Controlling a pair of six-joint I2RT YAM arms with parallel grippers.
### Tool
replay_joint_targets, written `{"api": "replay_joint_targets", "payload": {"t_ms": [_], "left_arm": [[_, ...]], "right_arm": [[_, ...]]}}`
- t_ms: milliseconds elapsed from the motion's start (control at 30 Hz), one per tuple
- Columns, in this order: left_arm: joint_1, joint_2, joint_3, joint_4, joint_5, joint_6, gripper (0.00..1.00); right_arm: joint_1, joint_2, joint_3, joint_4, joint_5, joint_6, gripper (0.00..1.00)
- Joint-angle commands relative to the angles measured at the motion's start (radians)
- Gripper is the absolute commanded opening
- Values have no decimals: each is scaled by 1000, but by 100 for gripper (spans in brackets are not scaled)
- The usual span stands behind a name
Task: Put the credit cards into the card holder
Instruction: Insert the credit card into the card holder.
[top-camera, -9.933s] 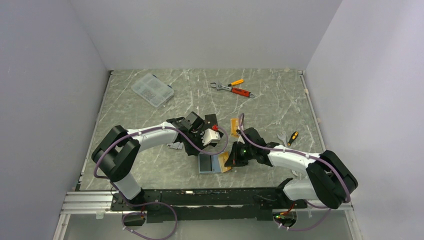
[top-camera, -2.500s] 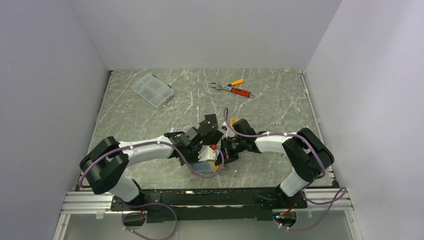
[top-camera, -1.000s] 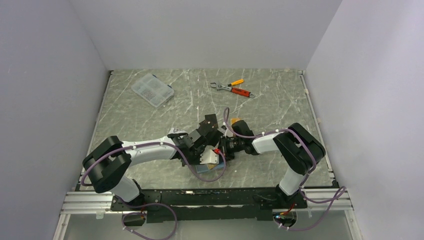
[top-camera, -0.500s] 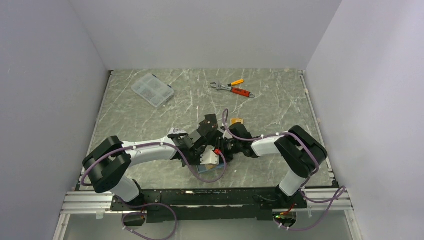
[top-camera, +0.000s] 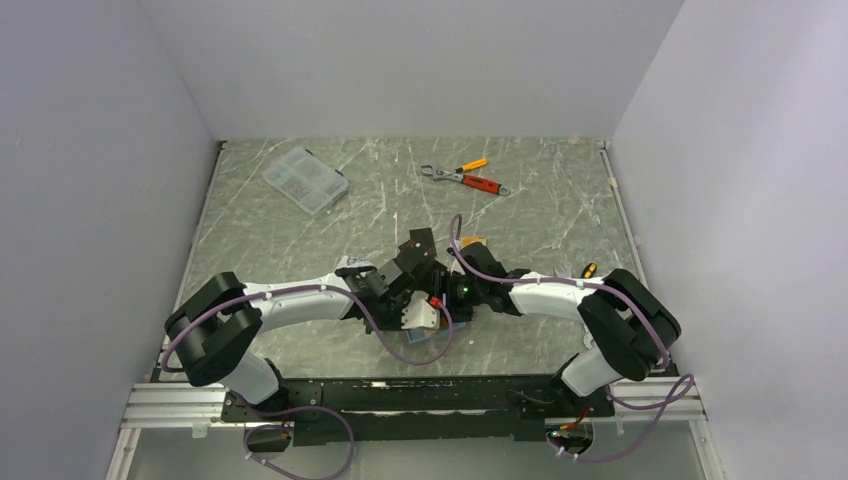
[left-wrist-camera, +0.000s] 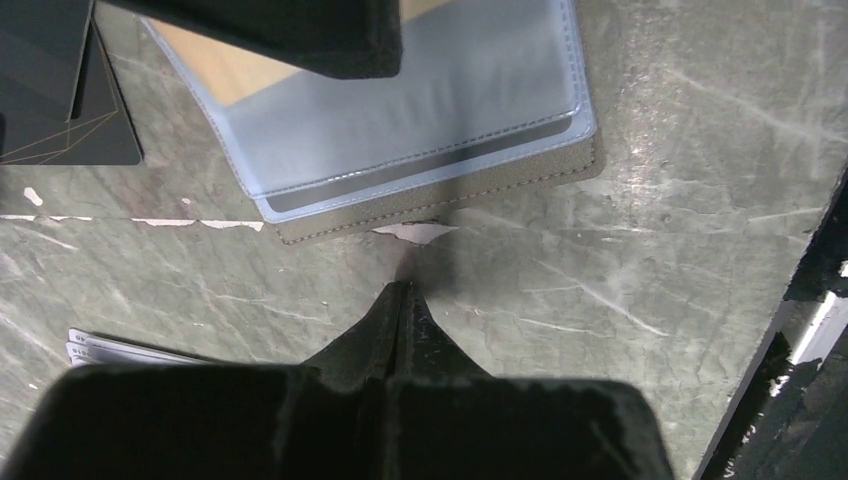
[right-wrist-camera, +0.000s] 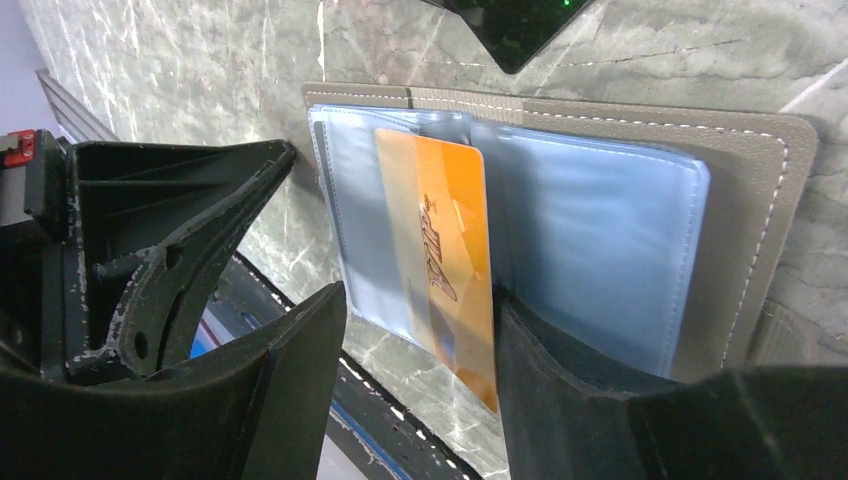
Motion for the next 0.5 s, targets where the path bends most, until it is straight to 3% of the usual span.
{"api": "replay_joint_targets", "payload": {"t_ms": [0,167,467], "left_arm": [[30,-44,28,12,37,-21,0],[94,-98,91,-17,114,-71,0],[100,-13,161,62,169,-93,0]], "right_arm": [[21,22,-4,-104,85,-25,58],[23,45,-28,-51,66,-2,57],[24,50,-50,-14,49,4,57]]}}
